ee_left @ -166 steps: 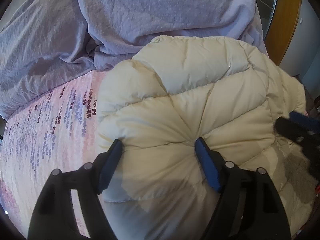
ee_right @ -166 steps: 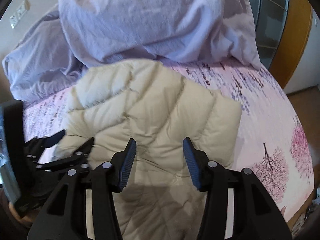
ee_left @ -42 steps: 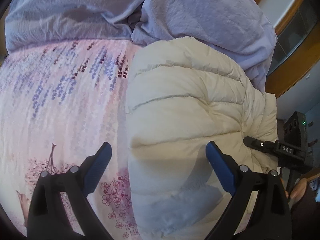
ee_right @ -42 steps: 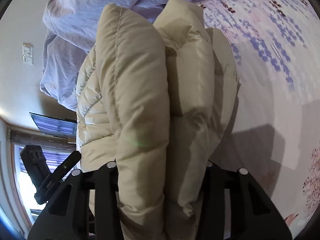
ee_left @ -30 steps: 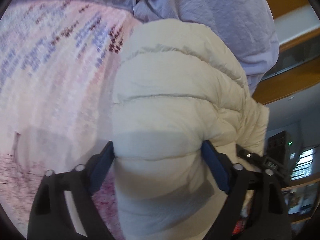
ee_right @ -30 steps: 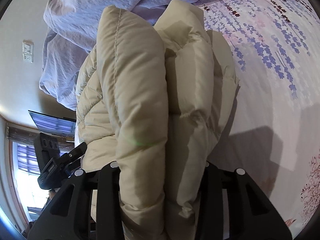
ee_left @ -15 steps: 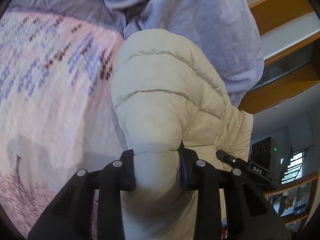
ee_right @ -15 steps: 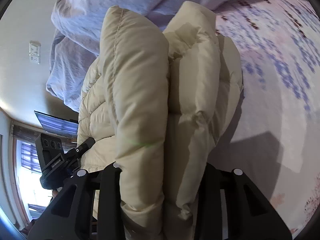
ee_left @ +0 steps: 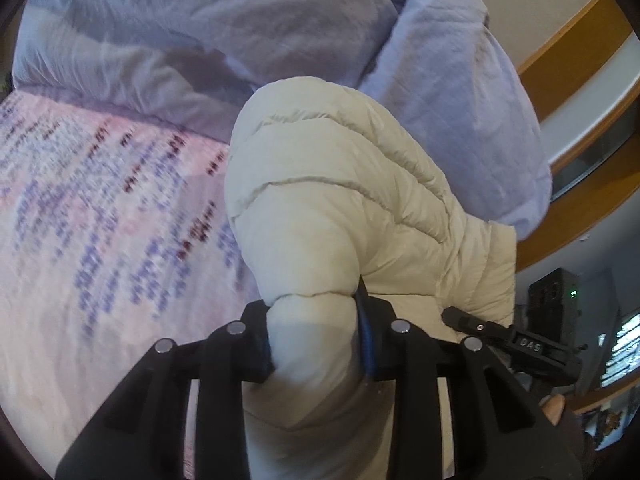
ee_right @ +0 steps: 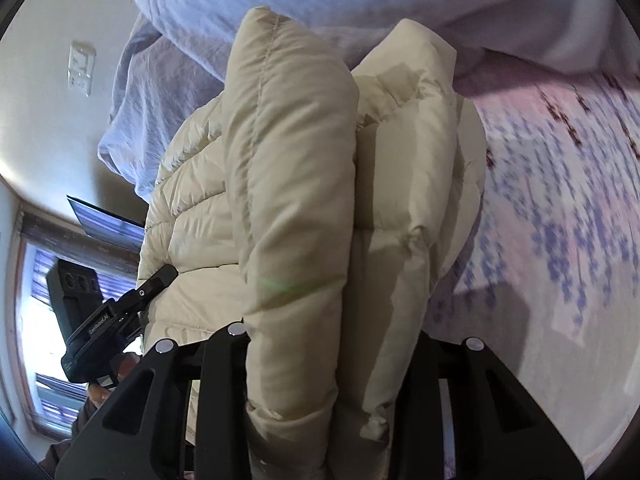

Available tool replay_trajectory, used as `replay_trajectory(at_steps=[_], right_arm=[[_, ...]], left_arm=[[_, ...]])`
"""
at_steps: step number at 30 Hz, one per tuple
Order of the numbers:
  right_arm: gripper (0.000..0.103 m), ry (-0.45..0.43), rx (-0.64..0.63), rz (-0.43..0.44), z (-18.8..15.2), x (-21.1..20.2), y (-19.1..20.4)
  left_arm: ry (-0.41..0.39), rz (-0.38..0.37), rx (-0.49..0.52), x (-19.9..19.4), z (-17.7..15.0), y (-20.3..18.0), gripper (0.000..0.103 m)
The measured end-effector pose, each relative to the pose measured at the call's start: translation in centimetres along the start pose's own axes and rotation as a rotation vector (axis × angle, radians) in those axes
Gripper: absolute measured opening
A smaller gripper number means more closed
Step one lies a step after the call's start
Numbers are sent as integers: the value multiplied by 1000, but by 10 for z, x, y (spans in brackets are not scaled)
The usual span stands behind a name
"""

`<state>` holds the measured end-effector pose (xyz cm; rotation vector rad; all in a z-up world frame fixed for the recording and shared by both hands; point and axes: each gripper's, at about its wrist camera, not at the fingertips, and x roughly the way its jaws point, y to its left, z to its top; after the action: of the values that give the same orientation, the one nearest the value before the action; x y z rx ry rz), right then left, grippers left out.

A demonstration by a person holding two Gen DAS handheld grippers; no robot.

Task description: Fold large clothes

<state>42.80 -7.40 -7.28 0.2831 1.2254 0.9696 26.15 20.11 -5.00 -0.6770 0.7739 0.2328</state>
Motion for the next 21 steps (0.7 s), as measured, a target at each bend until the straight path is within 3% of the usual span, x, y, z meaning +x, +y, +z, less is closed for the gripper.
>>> replay_trajectory(at_steps=[6,9,11,14,19,21], right_arm=[[36,-2,-16,-107,-3,4,5],[50,6,-13,-191,-10,5,3],[60,-21,-30,-241,-17,-6,1],[68,-61,-55,-306,-22,-23,1],[71,-197,-105,-426,-26,-65,9],[71,-232,-134,-407,-25,-71,24]], left_arm=[[-12,85,37,11,10,-3,34],[8,147,66,19,7,-3,38],[5,169,81,19,3,-3,43],[3,215,106,16,2,-2,49],[-37,263,142,1,3,-6,58],[-56,275,164,-6,3,-10,61]])
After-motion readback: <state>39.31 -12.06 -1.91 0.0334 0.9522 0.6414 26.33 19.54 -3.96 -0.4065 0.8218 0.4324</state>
